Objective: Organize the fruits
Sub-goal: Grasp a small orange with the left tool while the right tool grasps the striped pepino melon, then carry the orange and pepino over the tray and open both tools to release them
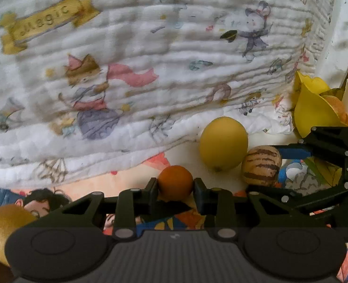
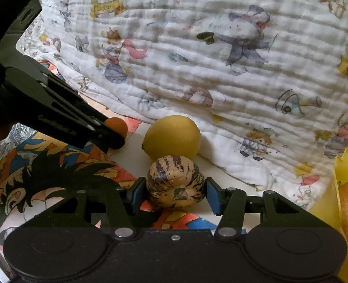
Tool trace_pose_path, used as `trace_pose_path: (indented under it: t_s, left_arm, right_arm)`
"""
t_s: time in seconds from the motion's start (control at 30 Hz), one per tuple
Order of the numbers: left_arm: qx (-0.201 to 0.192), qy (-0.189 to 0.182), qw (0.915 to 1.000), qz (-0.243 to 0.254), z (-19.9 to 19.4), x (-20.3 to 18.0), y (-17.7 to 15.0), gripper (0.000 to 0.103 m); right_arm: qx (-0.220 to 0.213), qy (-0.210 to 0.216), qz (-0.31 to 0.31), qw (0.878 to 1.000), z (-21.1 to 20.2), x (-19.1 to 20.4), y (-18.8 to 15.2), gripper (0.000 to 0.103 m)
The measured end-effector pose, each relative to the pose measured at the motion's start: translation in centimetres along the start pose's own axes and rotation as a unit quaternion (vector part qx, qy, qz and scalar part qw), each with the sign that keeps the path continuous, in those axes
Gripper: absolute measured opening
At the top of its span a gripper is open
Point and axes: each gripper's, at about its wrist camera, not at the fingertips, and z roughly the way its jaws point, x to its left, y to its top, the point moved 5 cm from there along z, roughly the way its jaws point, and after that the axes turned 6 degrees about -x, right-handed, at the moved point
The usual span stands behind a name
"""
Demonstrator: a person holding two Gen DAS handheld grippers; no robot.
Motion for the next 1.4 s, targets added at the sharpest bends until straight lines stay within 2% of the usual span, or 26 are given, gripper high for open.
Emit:
trace_pose_path:
  t_s: [0.27,0.63,0.83,0.97,1.23,1.4]
  left_arm:
    - [0.009,0.014,0.9998,0.011,-3.0,-0.3,-1.5,0.035]
    - [-0.006,0.022,0.9997,0.008,-9.2,-1.1,-2.9,0.035]
    - [-0.005,0.02,0.9997,-0.012,-13.2,-1.3,-5.3,0.035]
    - [0.0,0.021,0.9986,-0.048,-16.4,-1.0,-7.7,0.035]
    - [-0.01,0.032,0.9974,-0.064,-22.1,-1.2,-11.6,0.035]
    - [-0.02,0.031,0.997,-0.068,-24.4,-1.7,-13.7,0.035]
  right_arm:
    - [-0.011,0.007,-0.003,1.0,-1.6,1.2,0.1,0.055]
    - [-0.04,0.028,-0.014,0.999,-5.9,4.0,1.5,0.055]
    - [-0.065,0.056,-0.007,0.996,-9.4,7.0,0.8,0.055]
    - [-0.072,0.078,-0.006,0.994,-11.2,9.4,0.0,0.055]
    - [-0.077,0.119,-0.012,0.99,-15.1,13.9,-1.4,0.055]
    - [-0.065,0.139,-0.009,0.988,-16.7,15.7,-3.0,0.055]
